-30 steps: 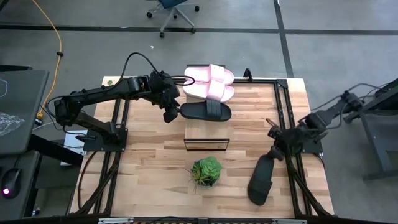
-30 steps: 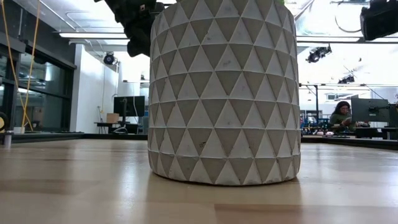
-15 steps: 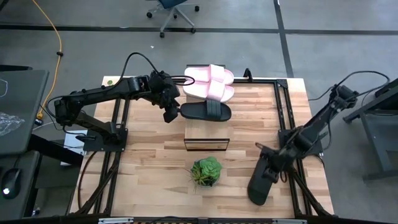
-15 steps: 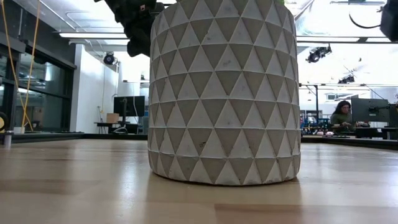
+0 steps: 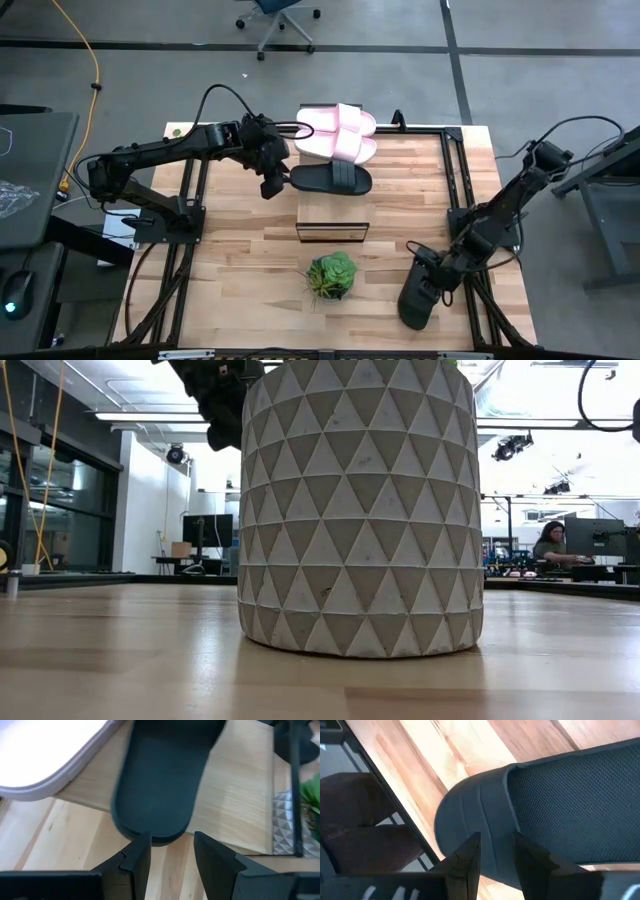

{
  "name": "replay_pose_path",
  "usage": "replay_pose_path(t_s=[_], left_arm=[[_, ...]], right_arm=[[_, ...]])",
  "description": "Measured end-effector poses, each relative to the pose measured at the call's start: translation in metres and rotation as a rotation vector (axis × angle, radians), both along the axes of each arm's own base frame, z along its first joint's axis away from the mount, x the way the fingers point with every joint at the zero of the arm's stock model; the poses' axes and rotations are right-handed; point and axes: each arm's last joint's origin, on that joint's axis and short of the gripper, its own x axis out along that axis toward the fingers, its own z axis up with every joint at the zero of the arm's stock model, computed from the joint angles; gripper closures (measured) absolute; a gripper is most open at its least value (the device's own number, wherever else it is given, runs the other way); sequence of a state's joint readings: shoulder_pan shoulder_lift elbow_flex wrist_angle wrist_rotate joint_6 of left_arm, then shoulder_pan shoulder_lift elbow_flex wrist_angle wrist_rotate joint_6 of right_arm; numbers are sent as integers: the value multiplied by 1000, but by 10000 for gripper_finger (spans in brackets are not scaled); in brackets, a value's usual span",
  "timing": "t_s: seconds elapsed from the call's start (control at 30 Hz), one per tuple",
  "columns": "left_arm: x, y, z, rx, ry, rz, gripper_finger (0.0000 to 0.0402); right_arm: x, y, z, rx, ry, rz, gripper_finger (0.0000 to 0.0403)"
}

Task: Pick and place slides into the shelf
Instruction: Put the black slide on the shelf

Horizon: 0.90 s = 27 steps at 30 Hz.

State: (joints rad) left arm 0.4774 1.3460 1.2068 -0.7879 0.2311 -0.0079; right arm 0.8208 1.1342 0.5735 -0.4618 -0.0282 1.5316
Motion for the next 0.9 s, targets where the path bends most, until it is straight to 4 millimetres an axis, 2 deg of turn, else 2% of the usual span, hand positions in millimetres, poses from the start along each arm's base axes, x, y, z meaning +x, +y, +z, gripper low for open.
replay_pose_path(t_s=[0.47, 0.67, 0.9], left_arm=[[0, -1, 0, 5, -16, -75, 263], [1, -1, 0, 6, -17, -75, 263], [1, -1, 1, 5, -19, -72, 263]], right_arm=[[2, -7, -3, -5, 76, -74, 302], [8, 1, 0, 72, 17, -4, 302], [12, 7, -11, 72, 54, 47, 302]])
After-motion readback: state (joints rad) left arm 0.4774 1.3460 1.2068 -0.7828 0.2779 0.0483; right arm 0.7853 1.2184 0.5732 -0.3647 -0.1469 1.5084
